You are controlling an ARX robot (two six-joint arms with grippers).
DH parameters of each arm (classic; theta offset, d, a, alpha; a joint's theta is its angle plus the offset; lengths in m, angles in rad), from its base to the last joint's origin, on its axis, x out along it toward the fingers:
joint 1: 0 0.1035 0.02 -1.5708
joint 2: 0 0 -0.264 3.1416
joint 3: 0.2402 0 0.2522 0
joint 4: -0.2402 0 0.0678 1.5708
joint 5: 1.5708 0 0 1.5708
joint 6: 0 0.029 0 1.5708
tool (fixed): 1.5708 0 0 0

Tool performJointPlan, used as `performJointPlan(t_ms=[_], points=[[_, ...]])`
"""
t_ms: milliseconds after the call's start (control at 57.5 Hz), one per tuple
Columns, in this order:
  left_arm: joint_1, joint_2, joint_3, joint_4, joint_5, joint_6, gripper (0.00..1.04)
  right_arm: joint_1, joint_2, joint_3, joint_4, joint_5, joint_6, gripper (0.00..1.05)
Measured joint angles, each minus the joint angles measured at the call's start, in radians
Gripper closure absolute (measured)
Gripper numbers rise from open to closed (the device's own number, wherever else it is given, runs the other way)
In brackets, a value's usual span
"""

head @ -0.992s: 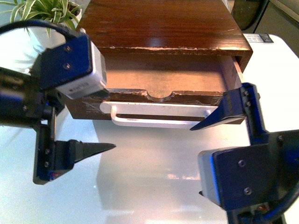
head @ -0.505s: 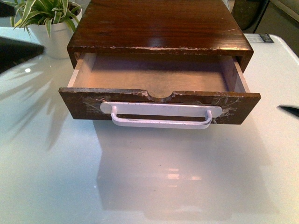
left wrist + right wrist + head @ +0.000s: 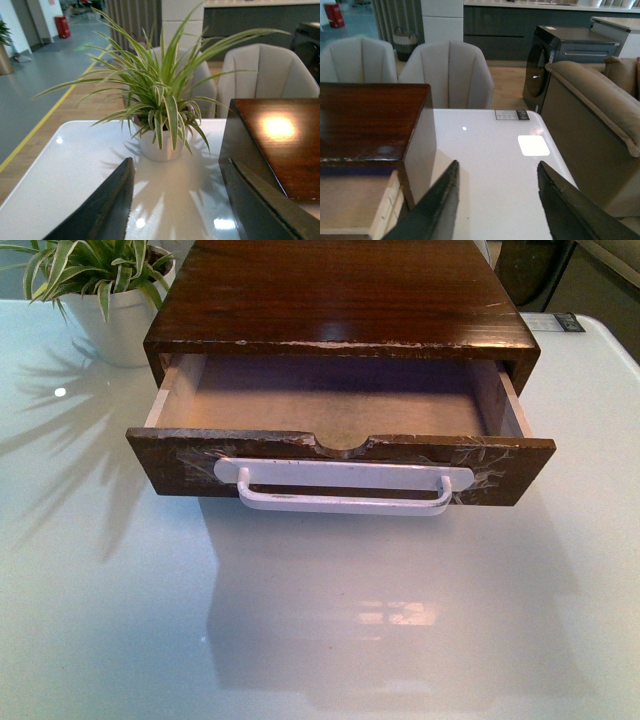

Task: Open drawer

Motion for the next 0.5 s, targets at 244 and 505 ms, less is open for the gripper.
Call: performJointPlan(t_ms=[244,505], points=[[-0.055,-0.166,-0.13,-0.047,-0.051,-0.013,1.03,0.054,-0.161,-0.092,-0.08,0.047,0.056,1.03],[-0.151,-0.331,-0.216,-0.116,-0.137,-0.014,1.03,0.142,-0.295,-0.165,-0.124,0.133,0.058,1.03]])
